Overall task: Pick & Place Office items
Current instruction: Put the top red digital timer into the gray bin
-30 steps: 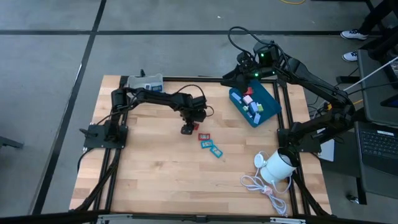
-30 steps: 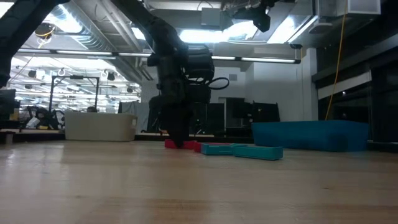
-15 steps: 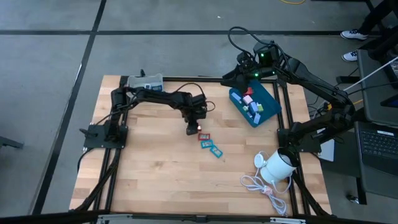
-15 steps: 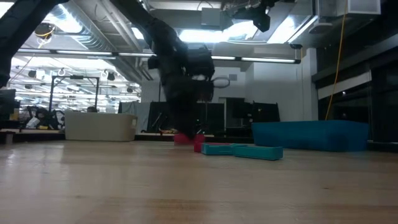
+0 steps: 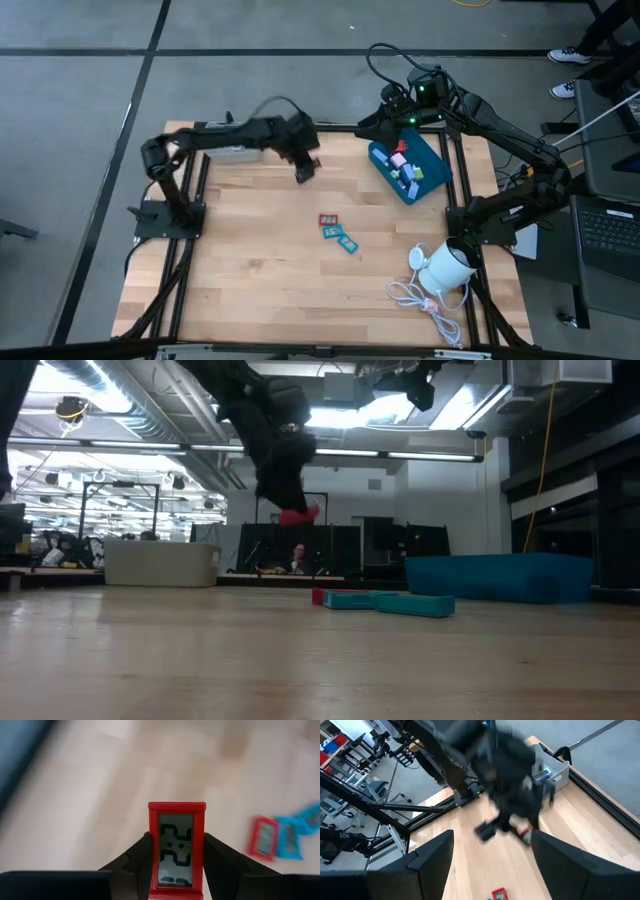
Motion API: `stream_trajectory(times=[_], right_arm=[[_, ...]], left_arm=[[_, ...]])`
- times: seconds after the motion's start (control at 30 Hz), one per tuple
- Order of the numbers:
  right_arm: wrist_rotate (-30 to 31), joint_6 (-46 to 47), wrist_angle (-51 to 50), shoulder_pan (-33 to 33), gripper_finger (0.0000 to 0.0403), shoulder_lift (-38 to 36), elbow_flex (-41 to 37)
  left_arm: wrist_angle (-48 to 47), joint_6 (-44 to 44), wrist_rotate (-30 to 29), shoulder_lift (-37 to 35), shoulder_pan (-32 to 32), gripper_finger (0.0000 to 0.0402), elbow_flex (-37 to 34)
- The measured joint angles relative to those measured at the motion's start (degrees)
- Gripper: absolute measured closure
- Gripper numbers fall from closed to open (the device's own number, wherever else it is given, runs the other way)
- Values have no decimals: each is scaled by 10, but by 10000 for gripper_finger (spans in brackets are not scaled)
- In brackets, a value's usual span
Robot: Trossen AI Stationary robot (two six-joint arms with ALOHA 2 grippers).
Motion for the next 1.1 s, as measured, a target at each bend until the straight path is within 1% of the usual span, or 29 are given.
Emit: stream_trajectory(times=[0.2,0.33,0.47,0.57,0.67,0.8,0.97,1.1], right_arm=[[0,0,0,0,132,0,0],[0,2,0,0,132,0,0],[0,4,0,0,132,0,0],[0,4,0,0,132,0,0],[0,3,0,0,132,0,0],[0,3,0,0,132,0,0],[0,10,0,0,132,0,0],[0,10,0,0,132,0,0]], left_arm=[[-52,22,-56,-75,86,269,1],[-108,43,-83,-124,152,269,1],[-169,65,-98,-154,222,269,1],[-196,75,-94,-164,269,269,-8],[-188,76,-75,-169,302,269,-35],[-146,70,-43,-169,327,269,-96],[-72,49,-32,-169,329,269,-178],[-30,42,-31,-169,329,269,-219]])
